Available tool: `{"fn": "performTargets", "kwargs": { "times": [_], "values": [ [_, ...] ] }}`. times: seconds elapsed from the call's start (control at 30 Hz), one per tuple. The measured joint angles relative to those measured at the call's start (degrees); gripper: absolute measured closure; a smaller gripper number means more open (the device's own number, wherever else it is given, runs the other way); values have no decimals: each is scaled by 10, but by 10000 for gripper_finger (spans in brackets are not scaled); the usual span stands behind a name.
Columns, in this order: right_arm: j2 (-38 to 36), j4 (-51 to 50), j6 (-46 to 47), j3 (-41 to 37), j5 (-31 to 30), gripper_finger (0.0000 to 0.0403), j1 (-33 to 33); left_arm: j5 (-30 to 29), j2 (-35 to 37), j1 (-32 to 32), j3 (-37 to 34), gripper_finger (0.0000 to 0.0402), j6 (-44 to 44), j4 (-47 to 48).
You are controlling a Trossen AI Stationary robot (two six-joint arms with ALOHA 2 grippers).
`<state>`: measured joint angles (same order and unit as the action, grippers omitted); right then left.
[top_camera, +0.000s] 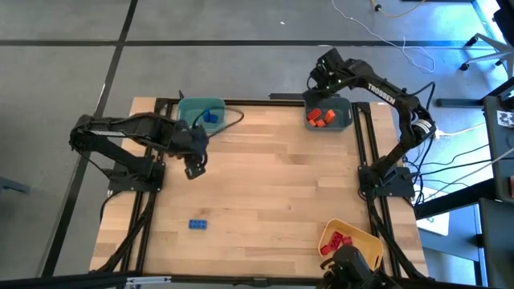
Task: Sort & place blocks by color
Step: Put the blue game piece into the green bin
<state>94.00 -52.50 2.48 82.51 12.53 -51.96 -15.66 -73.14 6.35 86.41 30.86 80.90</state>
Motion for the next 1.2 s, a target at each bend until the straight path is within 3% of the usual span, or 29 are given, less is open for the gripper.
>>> {"fn": "performTargets", "kwargs": {
  "times": [0.17, 0.33, 0.5, 0.67, 0.9, 1.0, 1.2],
  "values": [
    [0, -43, -22, 79, 0, 400, 34, 34, -6, 52, -21, 231, 38, 24],
    [0, -84, -45, 145, 0, 400, 72, 103, -4, 117, -82, 231, 75, -26],
    [0, -127, -63, 204, 0, 400, 113, 108, -4, 179, -152, 231, 83, -95],
    [-1, -157, -75, 249, 0, 401, 154, 108, -5, 216, -218, 231, 150, -146],
    [-1, -184, -73, 285, -2, 401, 207, 111, -5, 264, -321, 231, 168, -255],
    [-1, -194, -72, 290, -18, 402, 227, 150, -5, 280, -361, 231, 170, -298],
    [-1, -195, -71, 291, -43, 402, 252, 171, -5, 281, -411, 231, 186, -320]
  ]
}}
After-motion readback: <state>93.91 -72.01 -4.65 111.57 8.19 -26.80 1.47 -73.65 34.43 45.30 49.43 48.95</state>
